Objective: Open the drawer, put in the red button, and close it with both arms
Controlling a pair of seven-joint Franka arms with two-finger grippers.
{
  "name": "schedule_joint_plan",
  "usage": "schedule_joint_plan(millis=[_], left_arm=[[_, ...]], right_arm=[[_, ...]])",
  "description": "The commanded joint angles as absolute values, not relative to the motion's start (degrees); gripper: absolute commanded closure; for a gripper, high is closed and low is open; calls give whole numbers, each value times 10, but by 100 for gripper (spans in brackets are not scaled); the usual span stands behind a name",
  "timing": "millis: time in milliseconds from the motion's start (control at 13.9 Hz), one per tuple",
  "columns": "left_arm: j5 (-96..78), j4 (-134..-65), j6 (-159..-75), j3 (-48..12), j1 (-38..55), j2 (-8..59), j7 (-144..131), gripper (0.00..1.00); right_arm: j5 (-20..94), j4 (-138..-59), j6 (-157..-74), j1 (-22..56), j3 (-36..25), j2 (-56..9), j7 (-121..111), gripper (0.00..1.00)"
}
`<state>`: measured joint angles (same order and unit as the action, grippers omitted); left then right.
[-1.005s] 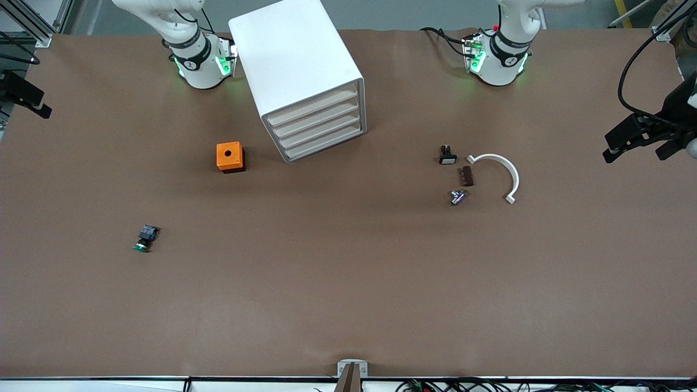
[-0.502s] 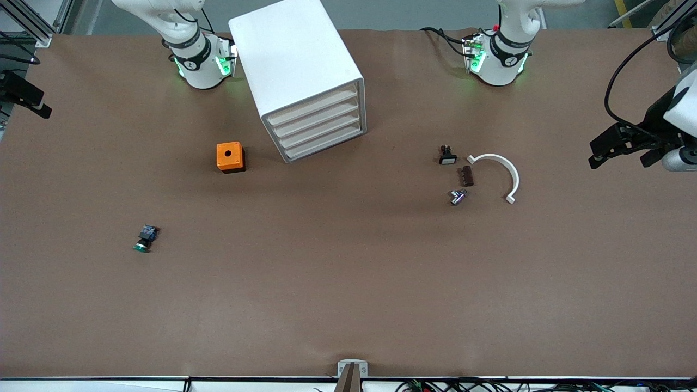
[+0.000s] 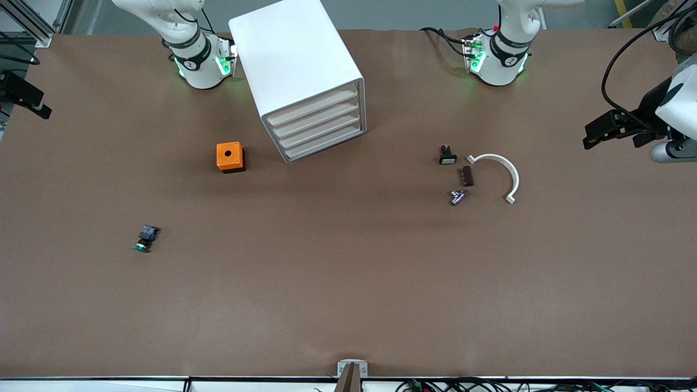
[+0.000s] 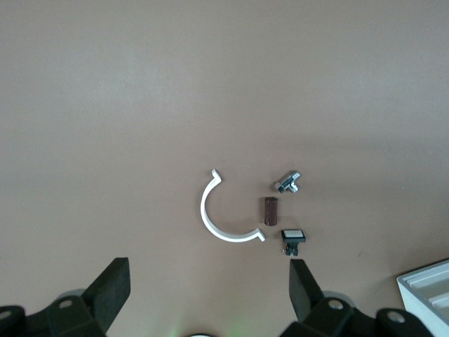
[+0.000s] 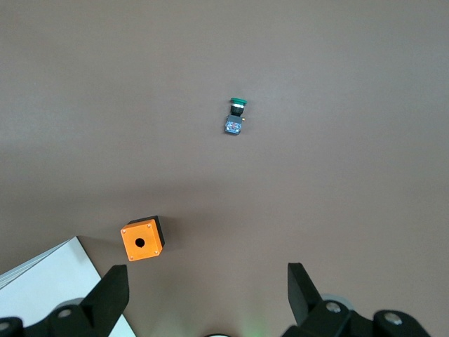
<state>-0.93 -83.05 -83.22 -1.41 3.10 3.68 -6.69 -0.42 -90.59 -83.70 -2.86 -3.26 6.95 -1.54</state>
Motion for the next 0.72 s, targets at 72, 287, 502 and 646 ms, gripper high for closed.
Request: schedule_joint_plan(millis=[72, 287, 502, 646], left_arm=[[-12, -825, -819, -13, 29, 33, -61, 0], [-11, -824, -819, -13, 29, 33, -61, 0], [-10, -825, -820, -12, 30, 33, -62, 0], [-8, -824, -819, -13, 30, 33, -62, 0]], right_arm=[[-4, -916, -841, -25, -34, 80, -5, 0], [-4, -916, -840, -26, -35, 80, -5, 0], [-5, -916, -840, -26, -35, 80, -5, 0], [-5, -916, -841, -26, -35, 80, -5, 0]])
